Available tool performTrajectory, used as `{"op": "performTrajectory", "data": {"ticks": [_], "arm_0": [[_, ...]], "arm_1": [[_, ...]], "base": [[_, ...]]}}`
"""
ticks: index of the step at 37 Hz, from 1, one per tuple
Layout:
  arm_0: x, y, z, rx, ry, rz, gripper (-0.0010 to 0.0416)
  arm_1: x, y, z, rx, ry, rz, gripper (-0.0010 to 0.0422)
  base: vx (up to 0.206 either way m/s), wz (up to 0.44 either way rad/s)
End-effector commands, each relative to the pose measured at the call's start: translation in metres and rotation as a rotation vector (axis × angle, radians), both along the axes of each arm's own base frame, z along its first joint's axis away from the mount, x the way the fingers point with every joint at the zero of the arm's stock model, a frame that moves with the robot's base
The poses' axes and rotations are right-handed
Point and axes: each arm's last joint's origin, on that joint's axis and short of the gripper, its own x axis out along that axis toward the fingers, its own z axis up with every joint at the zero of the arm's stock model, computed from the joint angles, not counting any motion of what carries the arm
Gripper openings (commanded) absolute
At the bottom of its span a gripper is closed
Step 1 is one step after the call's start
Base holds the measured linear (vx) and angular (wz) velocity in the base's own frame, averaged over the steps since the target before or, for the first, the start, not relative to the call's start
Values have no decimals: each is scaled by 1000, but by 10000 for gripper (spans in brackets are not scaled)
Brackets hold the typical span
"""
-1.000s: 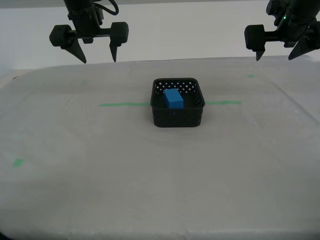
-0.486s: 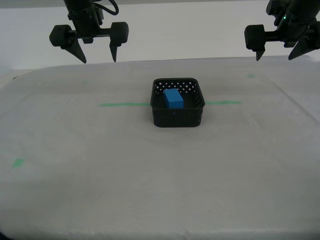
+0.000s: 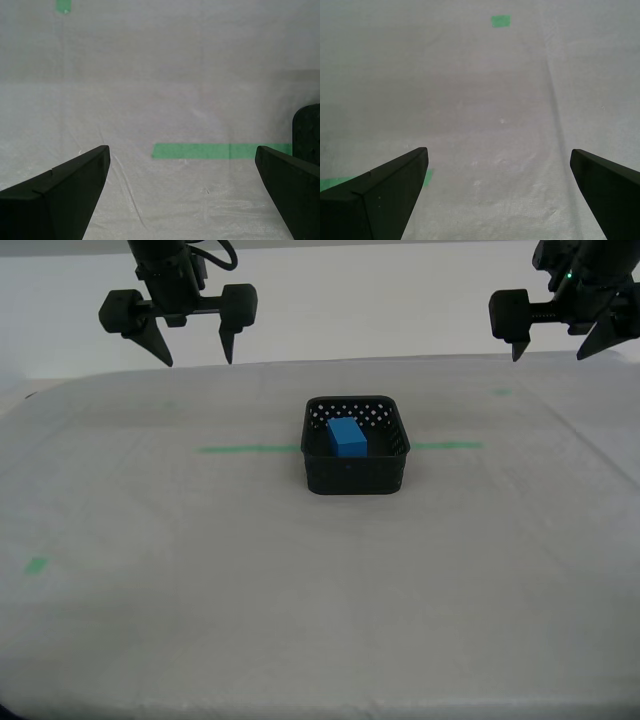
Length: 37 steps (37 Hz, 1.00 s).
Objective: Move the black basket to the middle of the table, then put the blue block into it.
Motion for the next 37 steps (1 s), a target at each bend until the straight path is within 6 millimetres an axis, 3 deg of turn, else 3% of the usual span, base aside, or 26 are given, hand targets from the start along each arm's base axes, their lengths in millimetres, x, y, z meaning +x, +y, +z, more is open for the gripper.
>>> {"op": "performTrajectory", "data": {"ticks": [1,37], "arm_0": [[0,0,0,-1,-2,-1,399],[0,0,0,-1,-2,-1,398]], "arm_1": [[0,0,0,4,-1,-2,400],[0,0,0,4,-1,-2,400]], "base": [[0,0],[0,0]]}}
